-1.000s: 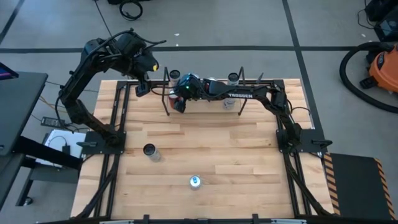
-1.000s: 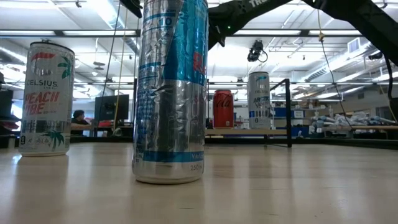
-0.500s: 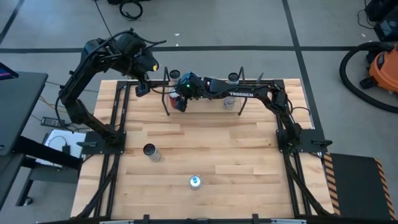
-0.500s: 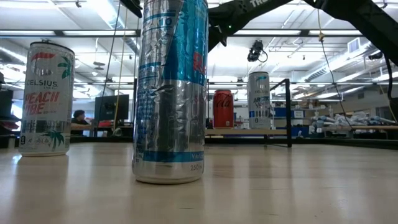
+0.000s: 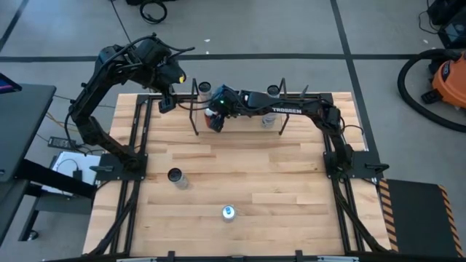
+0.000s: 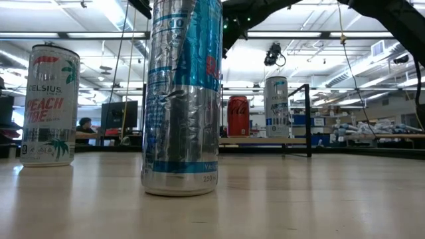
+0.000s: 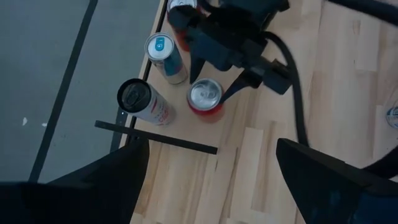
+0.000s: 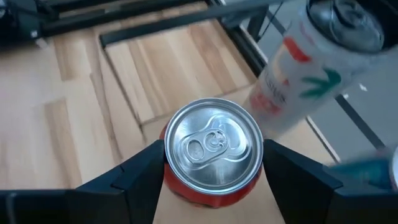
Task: Place canned beverage on shelf
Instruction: Align the red and black soda can with the red and black soda can on the shelf
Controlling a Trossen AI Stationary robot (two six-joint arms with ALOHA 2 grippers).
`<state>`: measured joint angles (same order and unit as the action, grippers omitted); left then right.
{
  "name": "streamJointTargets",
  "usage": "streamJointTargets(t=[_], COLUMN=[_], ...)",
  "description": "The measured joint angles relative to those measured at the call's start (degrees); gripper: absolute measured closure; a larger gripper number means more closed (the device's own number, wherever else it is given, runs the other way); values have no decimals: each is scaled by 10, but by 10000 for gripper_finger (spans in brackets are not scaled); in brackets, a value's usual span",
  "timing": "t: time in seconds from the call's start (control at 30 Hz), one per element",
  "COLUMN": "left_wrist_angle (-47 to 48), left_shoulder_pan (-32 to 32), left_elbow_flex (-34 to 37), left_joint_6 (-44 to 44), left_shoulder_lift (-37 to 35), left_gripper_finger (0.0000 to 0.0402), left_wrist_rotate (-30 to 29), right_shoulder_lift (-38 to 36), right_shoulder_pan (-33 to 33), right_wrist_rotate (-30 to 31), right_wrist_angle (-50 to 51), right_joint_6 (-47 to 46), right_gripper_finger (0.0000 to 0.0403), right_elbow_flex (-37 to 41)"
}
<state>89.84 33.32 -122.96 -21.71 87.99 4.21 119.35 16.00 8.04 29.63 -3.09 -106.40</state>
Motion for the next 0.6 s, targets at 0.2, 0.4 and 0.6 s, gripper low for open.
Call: streamJointTargets(t=[0.2,0.4,0.6], left_wrist_angle=[0,0,0], left_shoulder_pan=[0,0,0], left_elbow_flex=[0,0,0], left_joint_6=[0,1,3], left_shoulder_lift=[0,0,0], left_gripper_finger=[47,47,47], left_wrist_rotate=[0,0,0], right_shoulder_lift=[-26,-29,-34], right_shoulder_pan=[-4,-4,-5], right_wrist_rotate=[17,61,77], right_wrist_angle=[63,107,139], right_joint_6=[-2,-14,-16], right_gripper_finger=[138,138,139], right_elbow_flex=[2,0,-1])
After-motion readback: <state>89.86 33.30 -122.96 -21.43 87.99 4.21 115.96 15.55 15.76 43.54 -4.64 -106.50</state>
